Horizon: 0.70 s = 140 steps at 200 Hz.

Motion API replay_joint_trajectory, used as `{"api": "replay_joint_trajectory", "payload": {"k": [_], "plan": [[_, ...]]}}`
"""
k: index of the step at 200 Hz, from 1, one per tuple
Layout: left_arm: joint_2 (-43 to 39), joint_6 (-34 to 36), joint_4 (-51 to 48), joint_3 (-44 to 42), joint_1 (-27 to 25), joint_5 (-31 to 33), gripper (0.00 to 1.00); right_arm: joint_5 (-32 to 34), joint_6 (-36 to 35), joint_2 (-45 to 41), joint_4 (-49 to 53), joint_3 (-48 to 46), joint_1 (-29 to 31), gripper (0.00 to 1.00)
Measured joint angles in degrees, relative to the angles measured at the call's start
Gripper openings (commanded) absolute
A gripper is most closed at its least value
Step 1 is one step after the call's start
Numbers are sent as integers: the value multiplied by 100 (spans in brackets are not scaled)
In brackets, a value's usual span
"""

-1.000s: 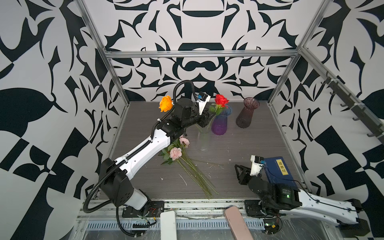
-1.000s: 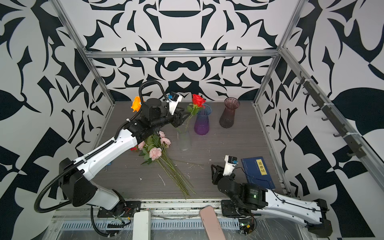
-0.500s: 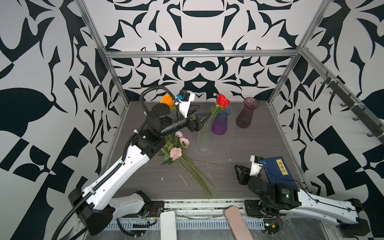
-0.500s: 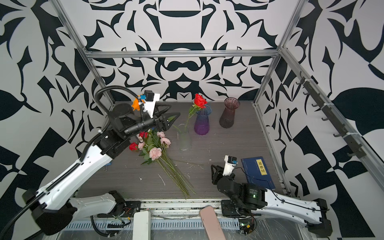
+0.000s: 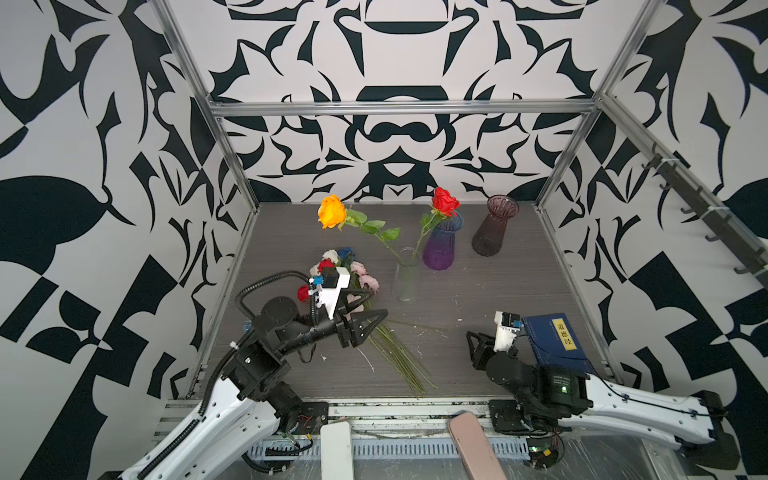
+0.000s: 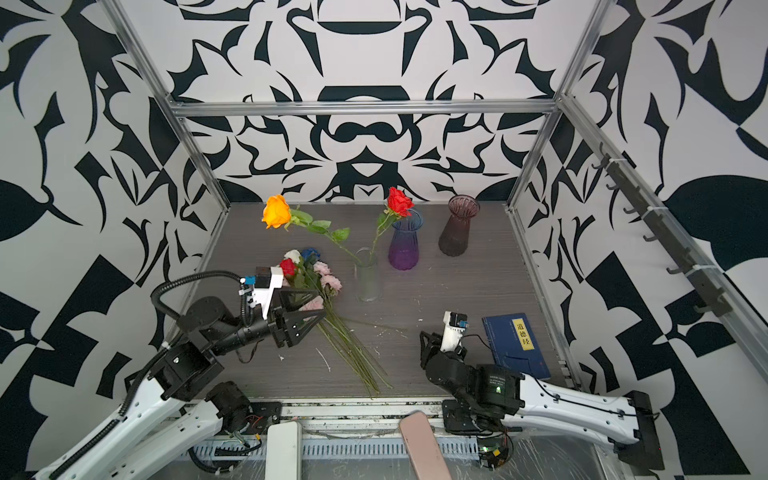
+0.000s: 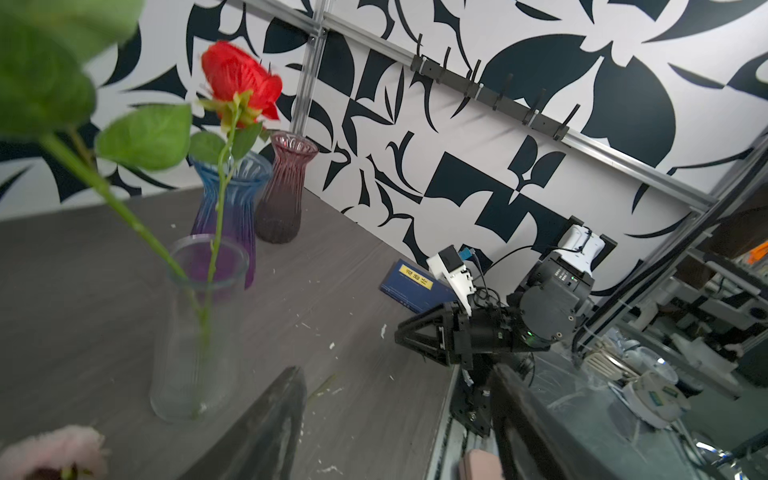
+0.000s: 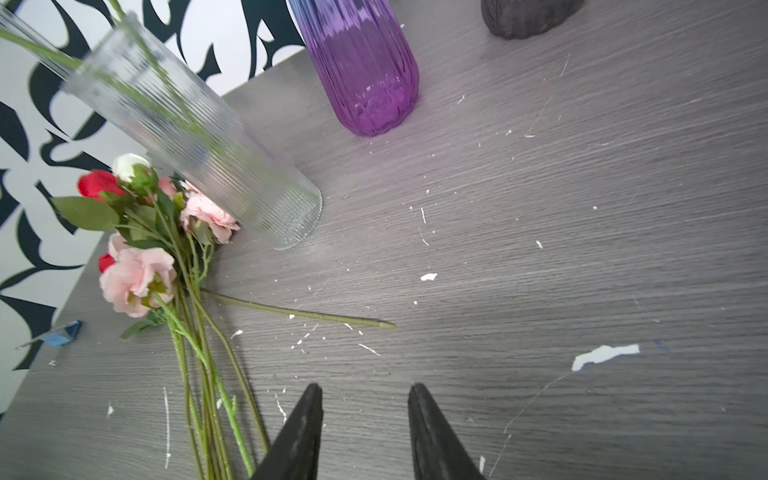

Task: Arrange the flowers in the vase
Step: 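Open the left gripper and move it back down to the bouquet, then grasp the bouquet with the left gripper while the right gripper reaches the stems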

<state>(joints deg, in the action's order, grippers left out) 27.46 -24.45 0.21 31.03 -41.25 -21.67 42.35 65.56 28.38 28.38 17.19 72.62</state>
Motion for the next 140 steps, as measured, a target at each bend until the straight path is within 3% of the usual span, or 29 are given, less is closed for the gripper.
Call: {"api": "replay_joint_trajectory", "payload": {"k": [33,68,88,108,140], "plan": [[-992,-929,216,-1349,-2,474,69,-203,-155,734,-260,203,-68,39],[-1665,-1644,214,-2398,-2,1102,69,-566,-595,2511,-726,1115,-94,40],[-1867,-1867,122,-2542,0,1419,69,-927,-994,3821,-1014,1976,-125,39],[-2028,-2015,79,-2544,0,1681,68,-1451,-1421,4977,-1252,2852,-225,30],[-2253,-2194,-70,-2555,0,2028,67,-2704,-1749,6017,-1853,3414,-774,30]]}}
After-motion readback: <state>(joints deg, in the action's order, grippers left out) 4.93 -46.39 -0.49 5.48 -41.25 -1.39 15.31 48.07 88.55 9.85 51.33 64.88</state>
